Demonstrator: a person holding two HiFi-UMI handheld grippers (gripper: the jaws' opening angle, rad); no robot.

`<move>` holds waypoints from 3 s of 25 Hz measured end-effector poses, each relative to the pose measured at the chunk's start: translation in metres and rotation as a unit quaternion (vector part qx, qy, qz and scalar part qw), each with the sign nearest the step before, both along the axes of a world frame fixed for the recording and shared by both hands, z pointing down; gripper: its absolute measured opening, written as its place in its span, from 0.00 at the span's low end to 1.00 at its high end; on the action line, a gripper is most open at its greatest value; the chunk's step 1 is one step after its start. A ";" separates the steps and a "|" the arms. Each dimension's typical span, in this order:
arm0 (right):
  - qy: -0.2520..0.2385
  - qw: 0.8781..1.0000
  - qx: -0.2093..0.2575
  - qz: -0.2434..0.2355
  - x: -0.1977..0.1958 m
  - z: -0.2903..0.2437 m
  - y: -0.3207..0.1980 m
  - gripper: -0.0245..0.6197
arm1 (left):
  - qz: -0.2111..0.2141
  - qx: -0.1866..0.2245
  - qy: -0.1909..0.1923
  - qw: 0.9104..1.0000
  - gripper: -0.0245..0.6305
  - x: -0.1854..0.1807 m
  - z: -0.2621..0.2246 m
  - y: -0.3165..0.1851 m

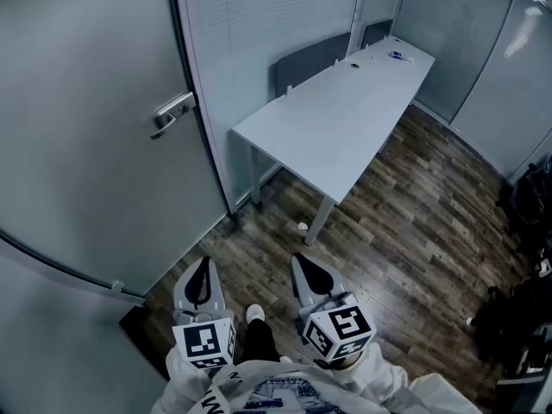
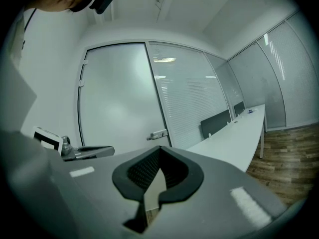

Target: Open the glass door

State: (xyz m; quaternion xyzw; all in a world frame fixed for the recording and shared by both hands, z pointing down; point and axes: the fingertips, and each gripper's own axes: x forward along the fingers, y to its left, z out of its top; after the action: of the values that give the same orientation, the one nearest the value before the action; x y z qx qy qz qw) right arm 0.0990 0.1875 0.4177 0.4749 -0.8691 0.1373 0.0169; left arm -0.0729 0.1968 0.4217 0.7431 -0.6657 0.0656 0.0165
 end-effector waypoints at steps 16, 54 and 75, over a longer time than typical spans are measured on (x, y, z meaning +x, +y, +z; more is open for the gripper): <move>-0.007 0.999 -0.034 -0.007 -0.081 0.021 -0.151 0.04 | 0.009 -0.021 -0.009 1.000 0.04 -0.070 0.012 -0.150; 0.003 0.973 -0.058 -0.224 -0.157 0.035 -0.419 0.04 | -0.204 -0.046 -0.017 0.978 0.04 -0.119 0.026 -0.348; 0.013 0.922 -0.082 -0.378 -0.210 0.058 -0.439 0.04 | -0.351 -0.071 -0.009 0.934 0.04 -0.135 0.045 -0.334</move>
State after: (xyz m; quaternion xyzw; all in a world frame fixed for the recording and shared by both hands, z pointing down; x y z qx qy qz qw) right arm -0.1112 -0.2511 0.4756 0.1097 -0.9694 0.1852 0.1179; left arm -0.2082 -0.1376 0.4667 0.4587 -0.8778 0.1094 0.0846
